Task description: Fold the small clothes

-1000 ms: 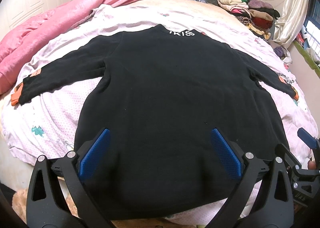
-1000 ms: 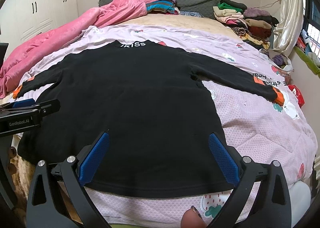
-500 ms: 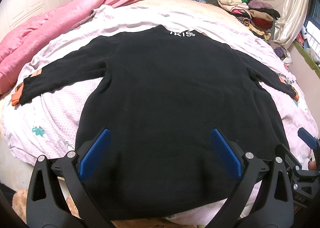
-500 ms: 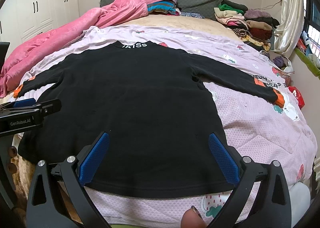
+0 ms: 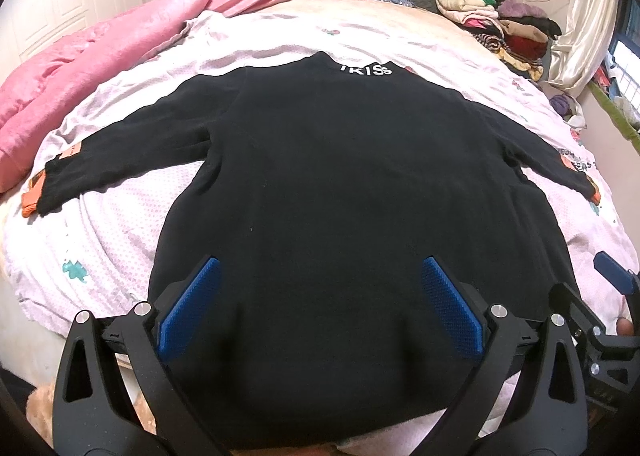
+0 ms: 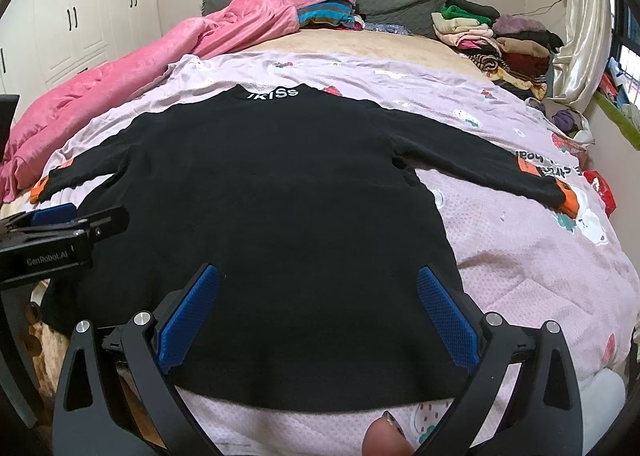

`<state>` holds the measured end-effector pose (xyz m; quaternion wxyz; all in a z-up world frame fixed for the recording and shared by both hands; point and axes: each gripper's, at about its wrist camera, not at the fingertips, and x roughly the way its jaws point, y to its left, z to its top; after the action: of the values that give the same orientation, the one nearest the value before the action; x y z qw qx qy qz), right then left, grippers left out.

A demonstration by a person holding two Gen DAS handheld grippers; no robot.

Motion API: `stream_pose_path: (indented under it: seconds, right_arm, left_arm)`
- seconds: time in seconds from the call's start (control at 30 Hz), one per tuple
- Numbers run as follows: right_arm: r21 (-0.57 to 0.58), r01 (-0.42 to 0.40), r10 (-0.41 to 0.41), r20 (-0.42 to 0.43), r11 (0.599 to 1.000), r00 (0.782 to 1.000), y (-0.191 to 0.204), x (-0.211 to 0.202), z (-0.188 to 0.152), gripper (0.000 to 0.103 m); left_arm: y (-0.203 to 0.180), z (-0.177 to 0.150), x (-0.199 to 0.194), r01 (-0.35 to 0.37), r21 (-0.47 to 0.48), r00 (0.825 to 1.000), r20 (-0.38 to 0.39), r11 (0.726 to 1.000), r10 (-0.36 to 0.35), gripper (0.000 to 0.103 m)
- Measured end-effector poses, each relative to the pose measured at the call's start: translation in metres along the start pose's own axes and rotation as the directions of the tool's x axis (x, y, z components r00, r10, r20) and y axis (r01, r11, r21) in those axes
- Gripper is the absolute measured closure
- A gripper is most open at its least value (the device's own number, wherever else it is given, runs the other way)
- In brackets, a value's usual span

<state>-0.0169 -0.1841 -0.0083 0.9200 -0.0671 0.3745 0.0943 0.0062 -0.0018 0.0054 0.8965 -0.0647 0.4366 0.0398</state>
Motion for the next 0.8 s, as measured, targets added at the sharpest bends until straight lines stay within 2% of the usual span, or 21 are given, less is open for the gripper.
stream_pose_path:
  seconds: [0.4, 0.8]
  right_arm:
    - [0.034, -0.018, 0.017, 0.011, 0.999, 1.0, -0.01, 0.021, 0.027, 0.004]
    - [0.13, 0.02, -0.024, 0.028, 0.991, 0.999, -0.05, 0.047, 0.065, 0.004]
  left_arm:
    - [0.006, 0.033, 0.019, -0.008, -0.017, 1.0, -0.005, 1.0, 0.008, 0.009]
    - [-0.006, 0.076, 0.042, -0.002, -0.032, 1.0, -0.007, 0.999, 0.002, 0.009]
